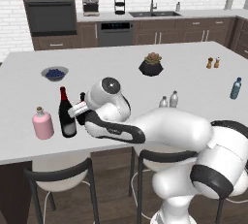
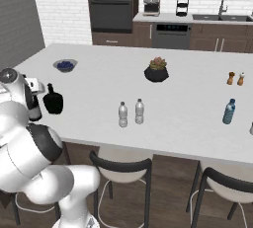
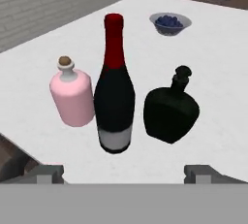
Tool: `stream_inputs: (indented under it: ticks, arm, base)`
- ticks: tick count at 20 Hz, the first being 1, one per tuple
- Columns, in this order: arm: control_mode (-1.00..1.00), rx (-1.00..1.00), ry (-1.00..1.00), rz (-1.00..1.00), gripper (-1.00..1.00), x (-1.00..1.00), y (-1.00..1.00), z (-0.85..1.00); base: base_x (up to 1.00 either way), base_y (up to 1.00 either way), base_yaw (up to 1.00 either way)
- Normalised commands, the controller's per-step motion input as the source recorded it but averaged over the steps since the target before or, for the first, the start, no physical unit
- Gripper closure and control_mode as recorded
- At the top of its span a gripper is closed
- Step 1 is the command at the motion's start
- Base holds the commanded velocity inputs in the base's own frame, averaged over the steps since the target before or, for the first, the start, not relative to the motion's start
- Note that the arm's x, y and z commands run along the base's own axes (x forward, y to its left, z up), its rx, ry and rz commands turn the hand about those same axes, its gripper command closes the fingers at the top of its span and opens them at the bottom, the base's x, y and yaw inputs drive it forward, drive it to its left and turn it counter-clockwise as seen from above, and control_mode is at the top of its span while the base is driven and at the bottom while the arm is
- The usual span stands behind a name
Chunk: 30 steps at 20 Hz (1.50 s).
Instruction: Move the plastic bottles in the middle to the plastics group, and the glass bottles in the middle to the glass group.
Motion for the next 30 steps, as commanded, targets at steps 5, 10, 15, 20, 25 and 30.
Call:
stream_inputs:
  ticks: [5, 10, 15, 20, 25, 30]
  arm:
    - [-1.0, 0.0, 0.17, 0.0, -1.0, -0.35, -0.72, 0.38]
    - [-1.0, -0.03, 0.2, 0.0, -1.0, -0.22, -0.61, 0.35]
    - [-1.0, -0.06, 0.22, 0.0, -1.0, -0.15, -0.57, 0.23]
    - [-1.0, -0.11, 0.2, 0.0, -1.0, -0.03, -0.52, 0.04]
    - [-1.0, -0.13, 0.17, -0.02, -1.0, 0.14, -0.59, 0.0]
    - [-1.0, -0.08, 0.09, -0.07, -1.0, 0.03, -0.66, -0.03]
  base:
    - [0.0, 0.0, 0.0]
    - [0.0, 0.0, 0.0]
    - [0.0, 0.0, 0.0]
    - [0.0, 0.0, 0.0]
    - [0.0, 0.0, 0.0]
    - [0.0, 0.0, 0.0]
